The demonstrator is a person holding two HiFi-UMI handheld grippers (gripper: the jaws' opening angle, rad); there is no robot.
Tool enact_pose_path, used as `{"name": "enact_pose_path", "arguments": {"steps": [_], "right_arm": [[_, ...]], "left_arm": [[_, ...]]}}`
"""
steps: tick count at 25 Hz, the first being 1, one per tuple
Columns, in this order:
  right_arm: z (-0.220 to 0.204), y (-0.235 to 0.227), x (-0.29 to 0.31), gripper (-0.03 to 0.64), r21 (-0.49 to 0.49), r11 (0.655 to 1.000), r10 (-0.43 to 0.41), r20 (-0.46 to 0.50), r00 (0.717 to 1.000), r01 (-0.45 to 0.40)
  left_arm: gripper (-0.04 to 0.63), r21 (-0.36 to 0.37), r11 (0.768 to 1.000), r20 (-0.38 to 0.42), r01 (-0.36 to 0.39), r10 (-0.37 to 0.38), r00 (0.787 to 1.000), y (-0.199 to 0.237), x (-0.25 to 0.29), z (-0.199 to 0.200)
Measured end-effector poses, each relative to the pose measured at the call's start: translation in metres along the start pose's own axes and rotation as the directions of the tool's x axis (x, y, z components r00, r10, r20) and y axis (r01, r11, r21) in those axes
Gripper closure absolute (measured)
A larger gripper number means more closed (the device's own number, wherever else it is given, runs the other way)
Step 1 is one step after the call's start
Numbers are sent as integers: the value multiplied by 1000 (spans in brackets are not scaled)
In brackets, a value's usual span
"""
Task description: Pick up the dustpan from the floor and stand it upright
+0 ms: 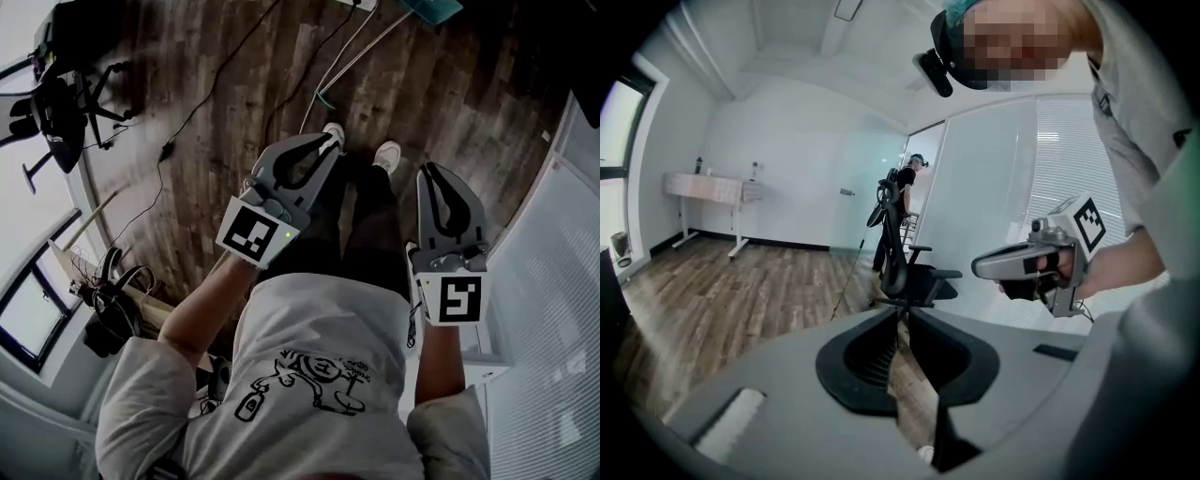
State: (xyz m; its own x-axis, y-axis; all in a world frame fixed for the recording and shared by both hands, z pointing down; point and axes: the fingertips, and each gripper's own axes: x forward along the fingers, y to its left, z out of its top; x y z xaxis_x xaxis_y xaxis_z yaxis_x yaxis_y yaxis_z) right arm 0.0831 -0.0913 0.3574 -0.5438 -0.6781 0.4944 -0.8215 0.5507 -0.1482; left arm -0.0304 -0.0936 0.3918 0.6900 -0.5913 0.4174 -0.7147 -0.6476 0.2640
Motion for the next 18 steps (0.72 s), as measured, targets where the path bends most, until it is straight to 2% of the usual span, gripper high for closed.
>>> {"name": "enact_pose_path", "arguments": {"steps": [8,13,18], "right_arm": [[-86,-11,49,603,10,999,49,-30,998,-49],[-136,-23,81,600,5,997,78,-39,996,-77],[-182,-25,112,545,-10,996,90,-65,994,-91]], "left_arm": [[543,-40,999,-57,10,-12,998,30,50,-105],[543,-22,1000,-117,-13,10,993,55,82,-169],[537,-56,997,-171,-45,35,985,79,108,-242]]}}
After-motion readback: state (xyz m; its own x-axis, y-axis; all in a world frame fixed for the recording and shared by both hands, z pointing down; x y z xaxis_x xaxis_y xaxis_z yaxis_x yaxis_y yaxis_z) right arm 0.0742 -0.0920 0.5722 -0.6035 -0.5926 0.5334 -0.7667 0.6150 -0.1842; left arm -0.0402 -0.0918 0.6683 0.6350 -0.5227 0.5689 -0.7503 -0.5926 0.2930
